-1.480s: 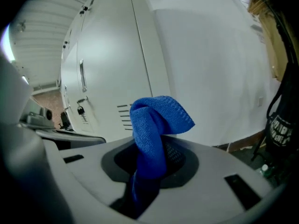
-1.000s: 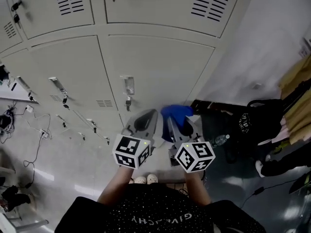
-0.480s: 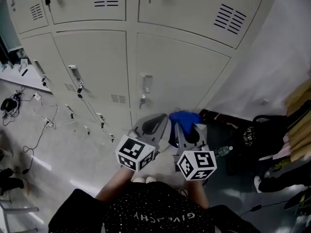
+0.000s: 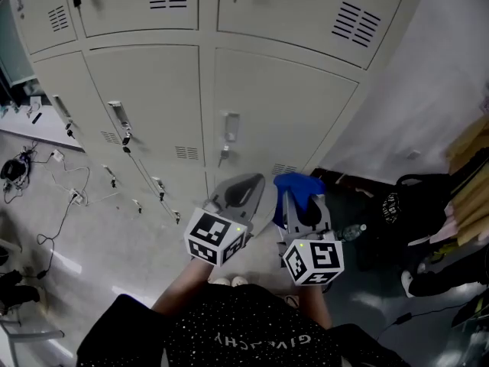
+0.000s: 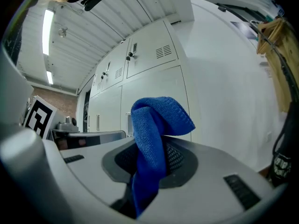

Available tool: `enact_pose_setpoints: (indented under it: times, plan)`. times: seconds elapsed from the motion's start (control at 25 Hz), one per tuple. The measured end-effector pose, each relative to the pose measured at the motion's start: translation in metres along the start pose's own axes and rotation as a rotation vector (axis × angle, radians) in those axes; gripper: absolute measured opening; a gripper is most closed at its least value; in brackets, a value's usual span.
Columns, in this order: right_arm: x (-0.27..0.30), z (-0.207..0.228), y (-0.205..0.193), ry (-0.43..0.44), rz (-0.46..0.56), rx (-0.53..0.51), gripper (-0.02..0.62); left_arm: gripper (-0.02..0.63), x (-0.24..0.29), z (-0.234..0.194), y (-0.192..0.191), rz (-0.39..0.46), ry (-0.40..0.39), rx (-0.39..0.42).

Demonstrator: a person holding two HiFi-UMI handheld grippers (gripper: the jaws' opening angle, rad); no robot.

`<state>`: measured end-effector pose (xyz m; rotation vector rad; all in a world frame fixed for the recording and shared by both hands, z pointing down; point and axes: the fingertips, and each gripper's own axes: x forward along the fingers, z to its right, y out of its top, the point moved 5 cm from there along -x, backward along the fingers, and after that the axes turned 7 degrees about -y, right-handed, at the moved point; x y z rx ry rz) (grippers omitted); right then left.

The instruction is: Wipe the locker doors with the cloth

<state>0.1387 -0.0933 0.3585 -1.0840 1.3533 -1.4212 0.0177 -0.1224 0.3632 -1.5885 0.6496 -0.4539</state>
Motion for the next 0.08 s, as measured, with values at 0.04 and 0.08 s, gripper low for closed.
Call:
enact_pose_setpoints:
  times: [0.04, 0.08]
  plan:
    - [-0.0022, 0.0015, 0.0001, -0.008, 0.001, 0.000, 0.087, 0.009, -0.0004, 0.0013, -0.0009, 0.000, -0.007, -0.009]
    - [-0.0044, 0.0030, 0.0001, -0.016, 0.002, 0.000, 0.087, 0.009, -0.0008, 0.0026, -0.0018, 0.000, -0.014, -0.018]
